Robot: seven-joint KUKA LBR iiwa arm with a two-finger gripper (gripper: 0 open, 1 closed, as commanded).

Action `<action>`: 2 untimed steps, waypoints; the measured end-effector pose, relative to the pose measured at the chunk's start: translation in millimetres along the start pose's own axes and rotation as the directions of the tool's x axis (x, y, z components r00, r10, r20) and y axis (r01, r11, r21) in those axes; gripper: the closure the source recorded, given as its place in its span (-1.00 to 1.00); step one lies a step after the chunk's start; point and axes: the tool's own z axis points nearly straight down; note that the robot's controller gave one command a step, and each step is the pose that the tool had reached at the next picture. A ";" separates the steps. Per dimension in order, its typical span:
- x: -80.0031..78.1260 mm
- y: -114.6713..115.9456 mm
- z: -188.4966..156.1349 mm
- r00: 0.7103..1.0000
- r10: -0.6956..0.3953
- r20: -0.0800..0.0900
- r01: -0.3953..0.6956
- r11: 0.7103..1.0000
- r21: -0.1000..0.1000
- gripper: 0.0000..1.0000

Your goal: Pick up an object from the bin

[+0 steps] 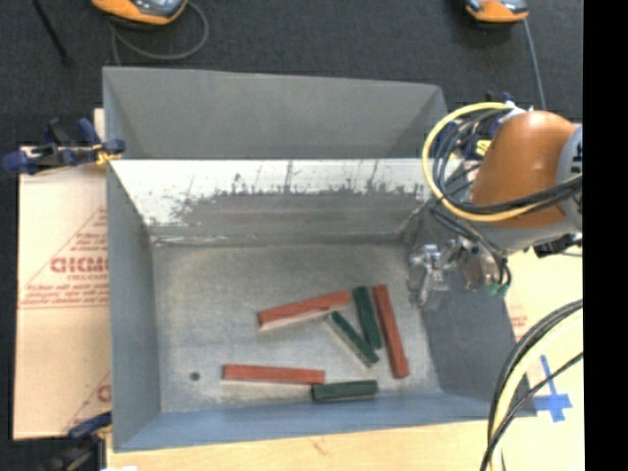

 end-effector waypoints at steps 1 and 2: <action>0.0 0.0 0.0 1.000 -0.002 0.000 0.002 1.000 0.000 -1.00; -19.0 74.3 78.3 0.891 -0.454 -0.002 0.454 0.891 -0.005 -1.00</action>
Offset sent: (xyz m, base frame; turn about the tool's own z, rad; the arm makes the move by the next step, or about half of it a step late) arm 0.0000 0.0000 0.0000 0.0000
